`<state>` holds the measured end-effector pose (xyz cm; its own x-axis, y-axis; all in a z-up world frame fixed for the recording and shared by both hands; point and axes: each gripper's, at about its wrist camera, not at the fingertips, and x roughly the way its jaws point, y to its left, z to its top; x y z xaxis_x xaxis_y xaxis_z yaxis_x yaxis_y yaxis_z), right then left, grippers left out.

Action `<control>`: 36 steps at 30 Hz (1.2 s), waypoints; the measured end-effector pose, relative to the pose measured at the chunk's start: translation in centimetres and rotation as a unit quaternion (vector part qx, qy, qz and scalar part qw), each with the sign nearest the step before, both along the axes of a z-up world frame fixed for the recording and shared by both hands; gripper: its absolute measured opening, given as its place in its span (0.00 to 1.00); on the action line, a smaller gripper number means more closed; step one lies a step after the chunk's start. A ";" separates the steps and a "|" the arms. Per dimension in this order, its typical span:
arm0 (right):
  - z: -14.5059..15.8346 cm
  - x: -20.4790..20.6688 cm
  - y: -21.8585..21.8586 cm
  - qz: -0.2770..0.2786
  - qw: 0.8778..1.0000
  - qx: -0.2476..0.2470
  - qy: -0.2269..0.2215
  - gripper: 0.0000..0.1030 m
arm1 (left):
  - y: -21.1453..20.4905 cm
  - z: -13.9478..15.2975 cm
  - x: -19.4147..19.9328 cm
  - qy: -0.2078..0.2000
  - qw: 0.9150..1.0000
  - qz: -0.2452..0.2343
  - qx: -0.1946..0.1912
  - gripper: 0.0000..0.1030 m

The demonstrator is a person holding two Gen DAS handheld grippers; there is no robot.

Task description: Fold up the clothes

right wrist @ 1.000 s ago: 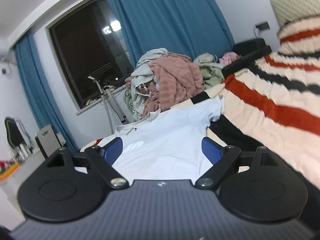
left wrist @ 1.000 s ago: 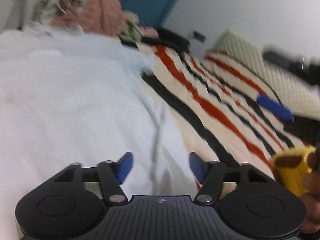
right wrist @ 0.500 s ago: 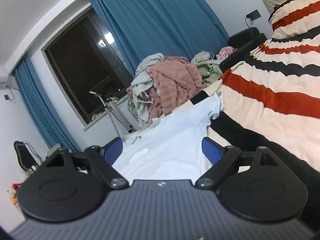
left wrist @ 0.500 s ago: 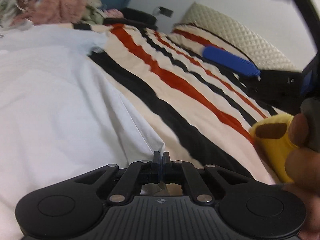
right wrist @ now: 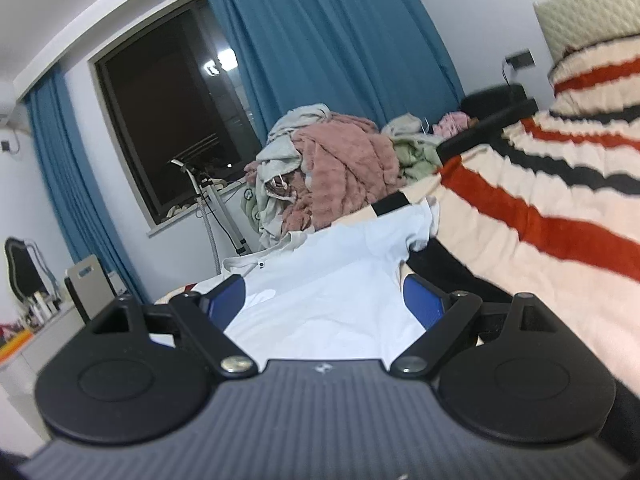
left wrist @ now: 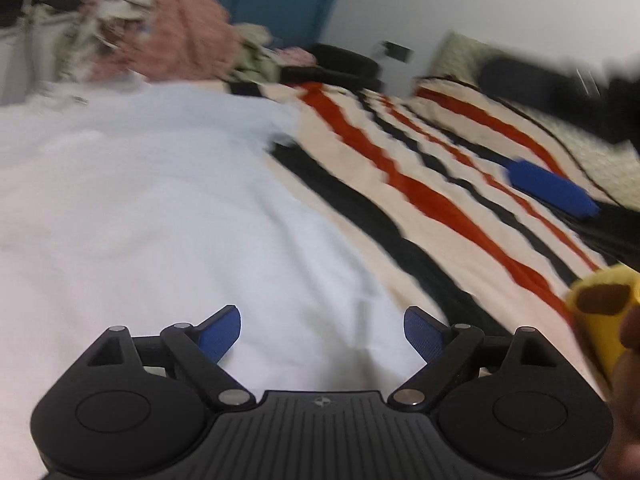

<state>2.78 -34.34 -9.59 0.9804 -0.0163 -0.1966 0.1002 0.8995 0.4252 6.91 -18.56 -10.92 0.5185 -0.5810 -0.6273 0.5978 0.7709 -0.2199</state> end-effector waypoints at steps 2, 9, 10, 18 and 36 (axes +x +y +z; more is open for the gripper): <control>0.2 -0.1 0.5 -0.001 1.000 -0.016 -0.004 0.85 | 1.7 1.4 0.3 -0.027 0.999 0.024 0.010 0.89; 0.6 0.2 2.2 0.001 0.998 -0.062 -0.003 0.85 | 7.0 7.0 -0.7 -0.129 0.986 0.103 0.003 0.99; 0.6 0.2 2.4 0.002 0.998 -0.068 -0.002 0.85 | 7.8 7.6 -0.9 -0.139 0.984 0.114 -0.002 0.99; 0.5 0.7 4.4 0.011 0.994 -0.110 0.006 0.85 | 13.4 9.7 -1.7 -0.136 0.972 0.187 -0.039 1.00; -0.9 12.0 0.4 0.001 0.999 0.041 0.035 0.84 | 15.4 8.7 -2.1 -0.120 0.968 0.220 -0.023 1.00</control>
